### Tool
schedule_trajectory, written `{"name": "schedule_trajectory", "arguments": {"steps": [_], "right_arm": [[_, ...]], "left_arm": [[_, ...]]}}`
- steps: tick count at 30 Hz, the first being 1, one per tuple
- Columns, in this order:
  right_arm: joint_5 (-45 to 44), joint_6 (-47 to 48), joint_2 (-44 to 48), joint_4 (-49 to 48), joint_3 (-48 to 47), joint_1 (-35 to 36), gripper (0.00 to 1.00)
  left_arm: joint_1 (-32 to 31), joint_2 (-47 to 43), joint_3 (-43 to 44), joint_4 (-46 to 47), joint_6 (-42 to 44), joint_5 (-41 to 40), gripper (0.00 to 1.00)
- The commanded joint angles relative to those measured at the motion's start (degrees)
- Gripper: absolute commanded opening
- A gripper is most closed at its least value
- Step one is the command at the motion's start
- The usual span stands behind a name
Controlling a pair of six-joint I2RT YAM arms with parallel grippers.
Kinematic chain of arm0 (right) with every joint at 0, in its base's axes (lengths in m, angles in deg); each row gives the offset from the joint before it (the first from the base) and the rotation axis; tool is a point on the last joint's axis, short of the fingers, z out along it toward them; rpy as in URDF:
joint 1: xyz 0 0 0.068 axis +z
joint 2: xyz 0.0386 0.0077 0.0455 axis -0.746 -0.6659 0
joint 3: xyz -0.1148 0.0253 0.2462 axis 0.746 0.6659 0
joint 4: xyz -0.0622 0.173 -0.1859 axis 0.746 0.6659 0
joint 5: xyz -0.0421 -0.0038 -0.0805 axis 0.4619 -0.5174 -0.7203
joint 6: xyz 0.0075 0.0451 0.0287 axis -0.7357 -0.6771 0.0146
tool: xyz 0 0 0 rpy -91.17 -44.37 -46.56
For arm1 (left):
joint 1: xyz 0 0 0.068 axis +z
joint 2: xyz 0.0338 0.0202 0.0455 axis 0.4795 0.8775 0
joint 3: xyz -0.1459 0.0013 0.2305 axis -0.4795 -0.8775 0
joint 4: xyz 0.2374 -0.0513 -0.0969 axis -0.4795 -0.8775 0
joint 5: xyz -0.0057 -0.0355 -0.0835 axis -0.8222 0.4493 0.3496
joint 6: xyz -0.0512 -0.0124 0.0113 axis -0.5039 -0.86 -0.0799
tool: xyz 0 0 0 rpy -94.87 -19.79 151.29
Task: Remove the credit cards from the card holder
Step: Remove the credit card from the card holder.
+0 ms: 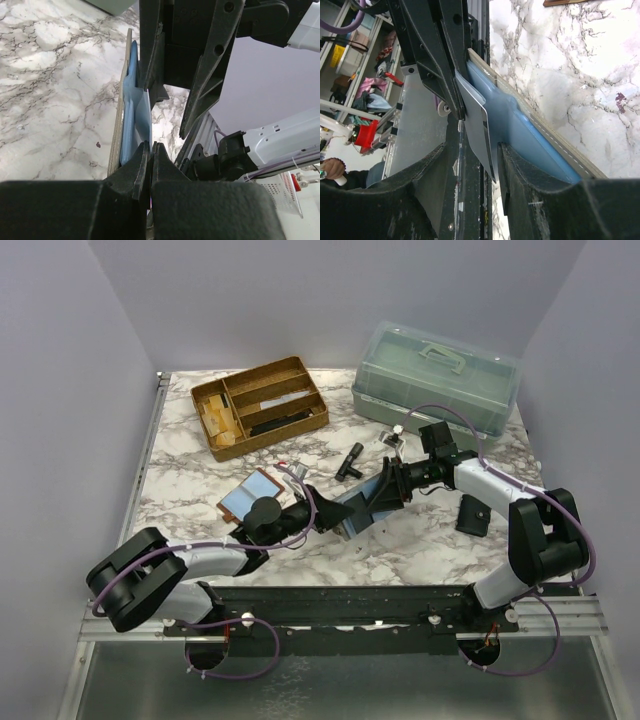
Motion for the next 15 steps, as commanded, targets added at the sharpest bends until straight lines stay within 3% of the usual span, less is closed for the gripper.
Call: {"name": "schedule_trajectory", "arguments": {"steps": [1, 15], "right_arm": [[2.12, -0.51, -1.16, -1.23, 0.53, 0.56, 0.49], [4.93, -1.71, -1.85, -1.32, 0.05, 0.63, 0.39]], "left_arm": [[-0.44, 0.81, 2.37, 5.09, -0.22, 2.12, 0.0], [-0.73, 1.68, 2.01, 6.68, -0.48, 2.32, 0.0]]}}
